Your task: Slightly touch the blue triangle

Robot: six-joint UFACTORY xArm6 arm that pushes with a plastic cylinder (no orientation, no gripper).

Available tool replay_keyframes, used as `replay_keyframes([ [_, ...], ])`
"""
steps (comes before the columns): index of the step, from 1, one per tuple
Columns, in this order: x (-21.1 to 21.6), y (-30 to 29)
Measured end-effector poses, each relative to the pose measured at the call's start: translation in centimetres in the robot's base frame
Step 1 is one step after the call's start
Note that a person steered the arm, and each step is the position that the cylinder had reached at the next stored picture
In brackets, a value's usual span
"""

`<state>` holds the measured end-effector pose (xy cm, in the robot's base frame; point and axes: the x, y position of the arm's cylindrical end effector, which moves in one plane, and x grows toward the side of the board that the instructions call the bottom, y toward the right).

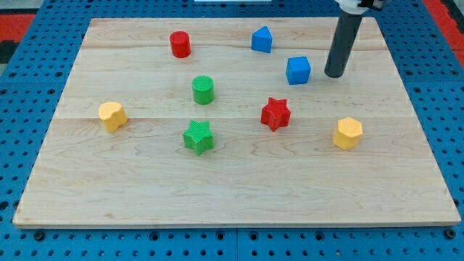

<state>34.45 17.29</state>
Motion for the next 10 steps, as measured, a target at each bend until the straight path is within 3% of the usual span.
replay_keyframes([
  [1, -0.4, -8.6],
  [3, 3.9, -5.1],
  [5, 0.8, -4.2],
  [6, 1.6, -6.6],
  [8, -0.4, -4.8],
  [9, -6.2, -5.6],
  [10, -6.8, -11.9],
])
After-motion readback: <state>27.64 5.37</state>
